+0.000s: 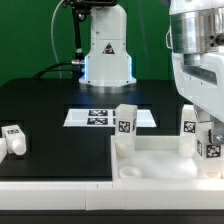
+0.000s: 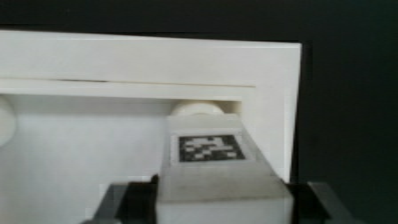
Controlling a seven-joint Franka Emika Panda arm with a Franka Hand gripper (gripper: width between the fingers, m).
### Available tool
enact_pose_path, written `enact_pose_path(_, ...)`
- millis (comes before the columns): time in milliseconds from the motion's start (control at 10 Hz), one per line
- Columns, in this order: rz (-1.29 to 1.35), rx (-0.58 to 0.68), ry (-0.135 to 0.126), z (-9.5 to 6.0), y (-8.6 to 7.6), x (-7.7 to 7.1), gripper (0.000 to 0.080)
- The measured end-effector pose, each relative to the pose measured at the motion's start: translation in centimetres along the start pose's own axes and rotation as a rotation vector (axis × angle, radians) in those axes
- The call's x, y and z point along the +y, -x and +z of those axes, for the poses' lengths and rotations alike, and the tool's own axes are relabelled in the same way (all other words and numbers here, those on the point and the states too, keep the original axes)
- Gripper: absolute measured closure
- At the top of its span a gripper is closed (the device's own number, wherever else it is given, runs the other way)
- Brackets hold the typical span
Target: Assemble square table
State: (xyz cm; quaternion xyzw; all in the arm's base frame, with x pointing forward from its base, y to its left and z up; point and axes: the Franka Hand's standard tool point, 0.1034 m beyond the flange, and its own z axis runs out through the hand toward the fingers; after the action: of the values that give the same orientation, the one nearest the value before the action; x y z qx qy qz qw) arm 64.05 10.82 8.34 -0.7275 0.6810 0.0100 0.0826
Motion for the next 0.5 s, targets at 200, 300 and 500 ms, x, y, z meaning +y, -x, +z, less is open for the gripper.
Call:
enact_pose_path(200, -0.37, 0.011, 0.024, -0.09, 0.19, -0.08, 0.0505)
enact_pose_path(300, -0.539, -0.002, 0.034, -0.13, 0.56, 0.02, 0.0292)
enact_pose_path(500, -0.694, -0.008, 0.04, -0.06, 0.65, 0.14, 0.018)
